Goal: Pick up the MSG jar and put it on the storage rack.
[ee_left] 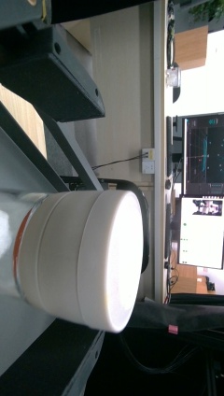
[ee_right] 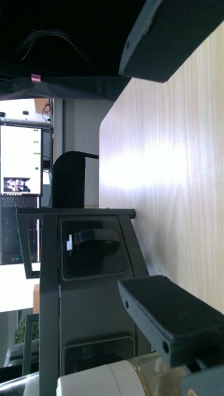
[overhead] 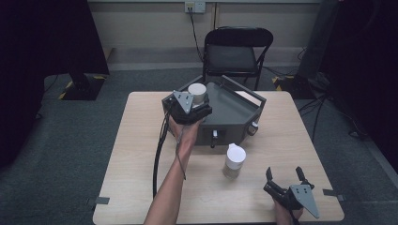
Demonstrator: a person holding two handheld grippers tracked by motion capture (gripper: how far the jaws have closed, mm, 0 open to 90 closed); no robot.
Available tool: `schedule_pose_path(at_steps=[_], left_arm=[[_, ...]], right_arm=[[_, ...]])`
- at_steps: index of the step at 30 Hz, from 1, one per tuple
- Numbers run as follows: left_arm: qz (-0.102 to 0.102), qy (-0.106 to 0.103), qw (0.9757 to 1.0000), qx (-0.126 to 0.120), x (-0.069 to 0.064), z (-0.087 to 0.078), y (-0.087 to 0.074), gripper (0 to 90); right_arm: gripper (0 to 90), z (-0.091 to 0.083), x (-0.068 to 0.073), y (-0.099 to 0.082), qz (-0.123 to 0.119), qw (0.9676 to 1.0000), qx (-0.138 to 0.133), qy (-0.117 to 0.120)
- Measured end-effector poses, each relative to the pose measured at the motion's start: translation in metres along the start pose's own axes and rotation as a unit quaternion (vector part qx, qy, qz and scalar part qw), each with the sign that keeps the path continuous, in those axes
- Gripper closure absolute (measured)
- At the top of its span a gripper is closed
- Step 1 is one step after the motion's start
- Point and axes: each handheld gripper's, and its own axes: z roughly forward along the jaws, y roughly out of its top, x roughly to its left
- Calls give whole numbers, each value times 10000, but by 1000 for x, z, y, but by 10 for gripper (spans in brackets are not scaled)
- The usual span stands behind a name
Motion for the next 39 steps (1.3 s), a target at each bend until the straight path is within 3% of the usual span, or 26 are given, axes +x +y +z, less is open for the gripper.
schedule_pose_path(at_steps=[5,13,32,39], left_arm=[[-135,-97,9999,-28,3,-4,-1,0],[-113,-201,9997,-46,2,-13,-5,0],[-33,-118,9995,-308,7,-46,-16,0],[-102,-131,9992,-377,5,-58,-20,0]], right_arm=[[0,0,0,0,2,10000,-1,0],[0,0,0,0,-1,10000,-1,-1],[0,0,0,0,-2,10000,0,-12],[0,0,1,0,-1,10000,-1,-21]])
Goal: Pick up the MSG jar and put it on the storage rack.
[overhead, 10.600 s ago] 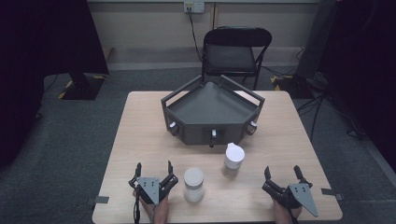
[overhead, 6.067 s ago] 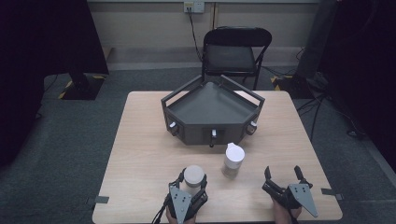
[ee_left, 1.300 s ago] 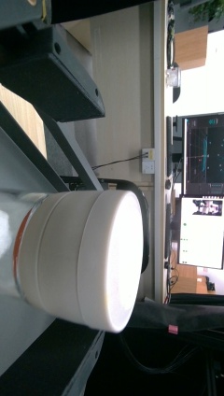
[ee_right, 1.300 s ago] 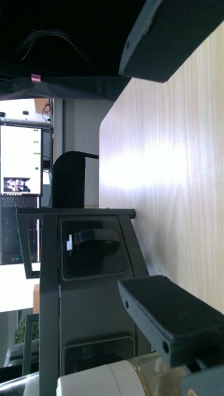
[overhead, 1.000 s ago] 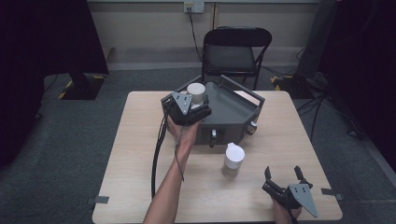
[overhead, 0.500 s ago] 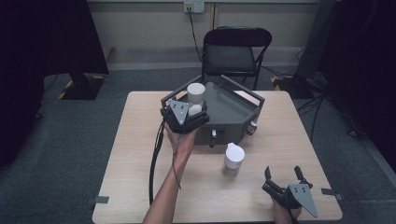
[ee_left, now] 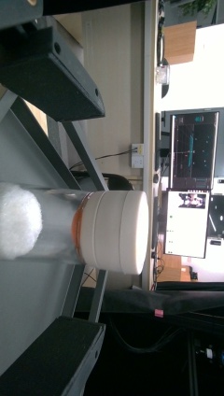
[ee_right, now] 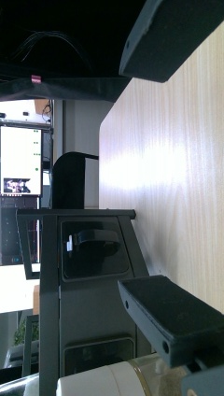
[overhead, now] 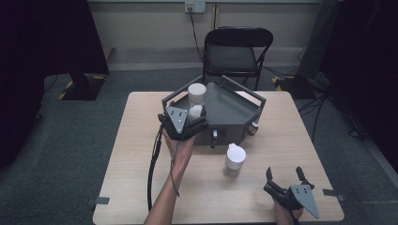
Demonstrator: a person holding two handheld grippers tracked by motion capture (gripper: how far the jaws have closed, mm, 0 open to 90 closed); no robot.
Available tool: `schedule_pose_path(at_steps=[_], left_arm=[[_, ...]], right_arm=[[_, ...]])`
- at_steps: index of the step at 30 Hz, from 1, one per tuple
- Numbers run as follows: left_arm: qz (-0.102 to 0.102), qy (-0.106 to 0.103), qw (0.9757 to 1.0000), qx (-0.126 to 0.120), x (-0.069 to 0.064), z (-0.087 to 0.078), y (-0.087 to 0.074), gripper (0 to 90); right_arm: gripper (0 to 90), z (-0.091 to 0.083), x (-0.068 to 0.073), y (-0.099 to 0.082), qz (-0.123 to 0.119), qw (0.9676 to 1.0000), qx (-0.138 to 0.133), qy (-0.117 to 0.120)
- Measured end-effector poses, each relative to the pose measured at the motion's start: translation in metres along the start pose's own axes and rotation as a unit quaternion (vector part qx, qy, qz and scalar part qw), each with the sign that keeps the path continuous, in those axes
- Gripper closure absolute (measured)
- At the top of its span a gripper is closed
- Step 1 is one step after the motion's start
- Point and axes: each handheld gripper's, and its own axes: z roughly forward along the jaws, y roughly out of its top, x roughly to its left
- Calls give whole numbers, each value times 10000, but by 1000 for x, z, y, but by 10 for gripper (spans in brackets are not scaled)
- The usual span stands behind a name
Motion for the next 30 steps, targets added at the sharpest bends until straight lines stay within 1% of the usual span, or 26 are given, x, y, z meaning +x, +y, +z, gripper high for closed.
schedule_pose_path(at_steps=[3,4,6,9,10,12,15,17,18,19,22,25,27,28,29,30], left_arm=[[-63,14,10000,-59,-1,-8,-5,0],[-35,43,10000,-82,-3,-14,-8,0],[-4,72,9999,-131,-5,-20,-12,0],[-51,81,9999,-118,-5,-28,-14,0],[-45,92,9999,-65,-5,-30,-13,0],[-105,79,9998,-133,-5,-36,-16,0],[-69,104,9997,-226,-7,-44,-21,0],[-20,134,9996,-232,-9,-49,-24,0],[-70,126,9996,-252,-9,-52,-26,0],[-183,135,9993,-284,-9,-56,-29,0],[-219,157,9992,-302,-9,-62,-34,0],[-223,175,9991,-319,-9,-70,-35,0],[-172,209,9990,-367,-10,-76,-36,0],[-172,209,9990,-367,-10,-76,-36,0],[-127,227,9990,-376,-9,-80,-36,0],[-148,214,9990,-375,-8,-82,-35,0]], right_arm=[[0,0,0,0,0,10000,0,-1],[0,0,0,0,2,10000,1,-2],[0,0,0,0,0,10000,-1,-3],[0,0,0,0,1,10000,4,-3],[0,0,0,0,0,10000,3,-4],[0,0,0,0,4,10000,2,-9],[0,0,0,0,2,10000,0,-10],[0,0,0,0,2,10000,0,-10],[0,0,0,0,2,10000,0,-10],[0,0,0,0,2,10000,0,-11],[0,0,0,0,2,10000,-3,-10],[0,0,0,0,0,10000,-6,-11],[0,0,0,0,1,10000,-5,-13],[0,0,0,0,1,10000,-5,-13],[0,0,1,0,1,10000,-6,-15],[0,0,1,0,-1,10000,-6,-17]])
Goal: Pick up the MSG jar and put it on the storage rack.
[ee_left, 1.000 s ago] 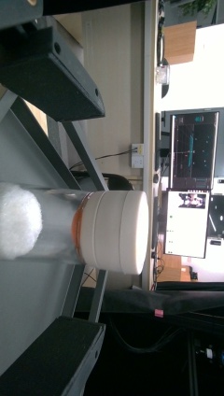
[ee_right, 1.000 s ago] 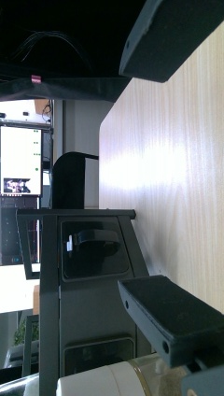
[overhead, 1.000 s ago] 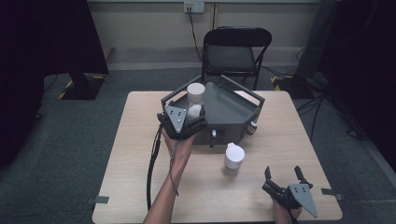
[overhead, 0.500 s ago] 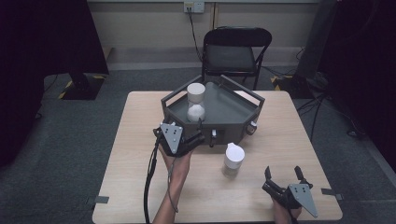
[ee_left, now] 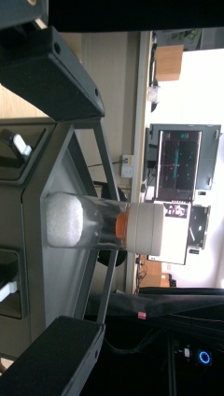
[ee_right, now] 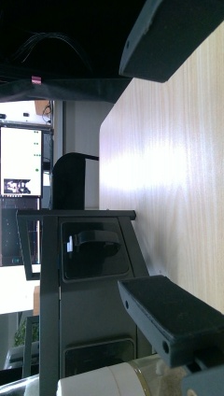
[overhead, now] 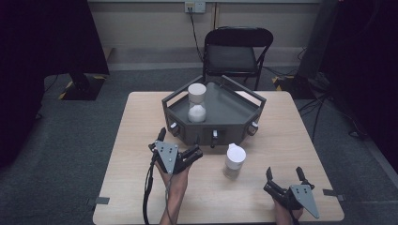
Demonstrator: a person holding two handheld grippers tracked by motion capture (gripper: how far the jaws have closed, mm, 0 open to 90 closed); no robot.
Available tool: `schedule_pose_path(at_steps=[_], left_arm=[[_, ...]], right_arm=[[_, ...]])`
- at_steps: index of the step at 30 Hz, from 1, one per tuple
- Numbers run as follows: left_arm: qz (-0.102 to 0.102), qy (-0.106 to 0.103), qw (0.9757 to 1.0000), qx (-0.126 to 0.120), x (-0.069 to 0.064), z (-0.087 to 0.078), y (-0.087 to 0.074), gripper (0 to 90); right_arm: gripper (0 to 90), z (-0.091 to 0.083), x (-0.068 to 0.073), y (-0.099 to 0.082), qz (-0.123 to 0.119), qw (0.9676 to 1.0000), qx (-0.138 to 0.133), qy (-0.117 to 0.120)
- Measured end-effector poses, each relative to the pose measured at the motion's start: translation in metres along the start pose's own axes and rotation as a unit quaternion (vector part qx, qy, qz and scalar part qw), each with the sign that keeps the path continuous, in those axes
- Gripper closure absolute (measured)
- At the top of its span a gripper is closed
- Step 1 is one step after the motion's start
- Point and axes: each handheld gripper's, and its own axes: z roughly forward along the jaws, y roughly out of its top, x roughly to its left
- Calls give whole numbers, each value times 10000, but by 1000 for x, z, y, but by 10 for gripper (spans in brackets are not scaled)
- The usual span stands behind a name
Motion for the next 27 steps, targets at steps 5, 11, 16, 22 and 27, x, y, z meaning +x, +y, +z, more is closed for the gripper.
schedule_pose_path(at_steps=[5,11,16,22,27], left_arm=[[-85,-45,9999,35,5,-10,-2,0],[-72,17,9999,156,7,-19,-13,0],[-16,78,9998,171,5,-26,-23,0],[103,126,9998,153,2,-35,-33,0],[108,152,9996,190,0,-41,-42,0]], right_arm=[[0,0,0,0,3,10000,4,-4],[0,0,0,0,3,10000,5,-4],[0,0,0,0,2,10000,5,-4],[0,0,0,0,2,10000,5,-6],[0,0,0,0,1,10000,3,-8]])
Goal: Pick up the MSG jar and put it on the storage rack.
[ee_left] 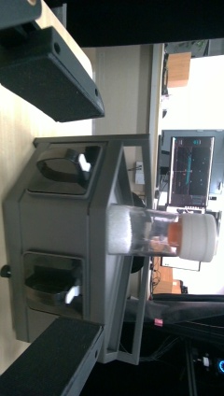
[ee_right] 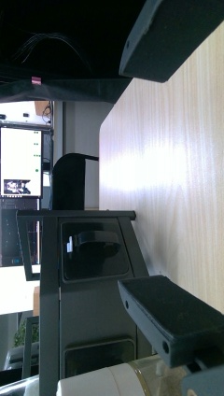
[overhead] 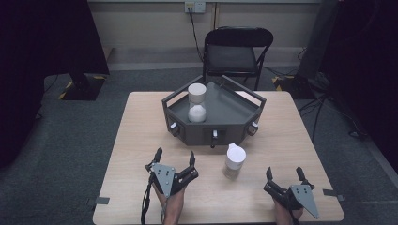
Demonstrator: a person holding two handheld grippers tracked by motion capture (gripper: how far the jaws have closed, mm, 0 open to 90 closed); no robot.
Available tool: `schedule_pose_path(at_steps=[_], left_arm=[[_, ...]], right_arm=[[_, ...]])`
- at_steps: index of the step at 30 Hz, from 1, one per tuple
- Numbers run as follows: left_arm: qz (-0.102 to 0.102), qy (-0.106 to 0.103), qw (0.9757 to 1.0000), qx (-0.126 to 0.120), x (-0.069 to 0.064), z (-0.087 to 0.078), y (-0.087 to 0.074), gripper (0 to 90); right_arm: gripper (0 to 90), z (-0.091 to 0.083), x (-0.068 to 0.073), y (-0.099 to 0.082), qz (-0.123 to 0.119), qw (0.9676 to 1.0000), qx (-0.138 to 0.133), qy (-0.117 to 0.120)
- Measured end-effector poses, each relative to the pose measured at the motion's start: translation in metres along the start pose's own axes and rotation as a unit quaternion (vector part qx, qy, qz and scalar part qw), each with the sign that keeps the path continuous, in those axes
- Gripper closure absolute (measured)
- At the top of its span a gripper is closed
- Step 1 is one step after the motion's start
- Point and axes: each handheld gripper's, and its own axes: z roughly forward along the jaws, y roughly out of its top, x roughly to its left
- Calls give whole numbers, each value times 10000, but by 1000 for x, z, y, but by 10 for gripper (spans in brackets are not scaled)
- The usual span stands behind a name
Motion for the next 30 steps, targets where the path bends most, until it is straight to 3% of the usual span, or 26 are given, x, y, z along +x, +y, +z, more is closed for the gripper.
schedule_pose_path(at_steps=[8,15,30], left_arm=[[9,16,10000,91,2,-4,-13,0],[-7,167,9997,174,5,-6,-28,0],[-38,202,9997,167,10,-9,-50,0]], right_arm=[[0,0,0,0,-1,10000,-3,-7],[0,0,0,0,-4,10000,-3,-7],[0,0,0,0,-6,10000,-7,-11]])
